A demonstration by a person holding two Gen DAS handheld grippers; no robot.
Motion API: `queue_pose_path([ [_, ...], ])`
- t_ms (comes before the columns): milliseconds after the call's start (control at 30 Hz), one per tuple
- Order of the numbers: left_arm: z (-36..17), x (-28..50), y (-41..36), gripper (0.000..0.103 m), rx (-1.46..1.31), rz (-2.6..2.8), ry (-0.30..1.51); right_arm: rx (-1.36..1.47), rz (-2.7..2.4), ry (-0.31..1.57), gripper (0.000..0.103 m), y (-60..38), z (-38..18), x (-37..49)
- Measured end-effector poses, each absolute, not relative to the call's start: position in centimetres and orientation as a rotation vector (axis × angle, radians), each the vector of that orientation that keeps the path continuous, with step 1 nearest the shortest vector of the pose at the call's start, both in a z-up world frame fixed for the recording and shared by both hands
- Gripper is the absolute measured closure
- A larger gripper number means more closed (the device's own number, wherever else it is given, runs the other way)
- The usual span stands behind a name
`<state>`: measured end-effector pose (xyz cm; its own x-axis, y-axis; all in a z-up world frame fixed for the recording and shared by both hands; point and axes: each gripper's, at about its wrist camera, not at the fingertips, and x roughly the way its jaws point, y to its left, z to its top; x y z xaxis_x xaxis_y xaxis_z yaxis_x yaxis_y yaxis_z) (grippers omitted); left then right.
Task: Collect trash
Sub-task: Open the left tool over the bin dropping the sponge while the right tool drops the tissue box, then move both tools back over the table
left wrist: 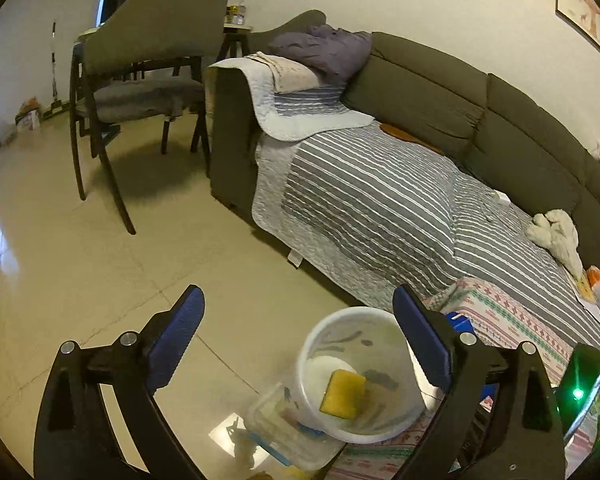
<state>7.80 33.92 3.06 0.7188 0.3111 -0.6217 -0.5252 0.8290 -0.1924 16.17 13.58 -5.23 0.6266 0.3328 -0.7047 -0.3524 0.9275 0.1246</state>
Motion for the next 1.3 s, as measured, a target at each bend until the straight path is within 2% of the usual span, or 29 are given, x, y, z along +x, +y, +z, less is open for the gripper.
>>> queue_pose_path([
  [33, 3.1, 7.8, 34.0, 0.012, -0.373, 0.477, 0.612, -0.032, 0.391, 0.807, 0.046, 14.0, -5.3, 16.4],
  [100, 3.0, 7.7, 34.3, 0.011, -0.374, 0.485, 0.617, -0.036, 0.383, 0.806, 0.03, 14.4, -5.4, 16.6],
  [133, 2.9, 7.6, 34.4, 0.011, -0.372, 0.487, 0.618, -0.04, 0.37, 0.801, 0.028, 14.4, -5.3, 16.7],
  [200, 2.8, 7.6, 34.5, 0.009, -0.368, 0.499, 0.621, -0.046, 0.344, 0.794, 0.016, 14.5, -5.2, 16.8],
  [267, 2.7, 7.7, 34.4, 0.008, -0.367, 0.505, 0.626, -0.042, 0.316, 0.788, 0.012, 14.0, -5.0, 17.0],
  [1300, 1.3, 10.7, 17.2, 0.007, -0.116, 0.322, 0.673, 0.001, -0.017, 0.626, 0.009, -4.2, 0.5, 14.1],
])
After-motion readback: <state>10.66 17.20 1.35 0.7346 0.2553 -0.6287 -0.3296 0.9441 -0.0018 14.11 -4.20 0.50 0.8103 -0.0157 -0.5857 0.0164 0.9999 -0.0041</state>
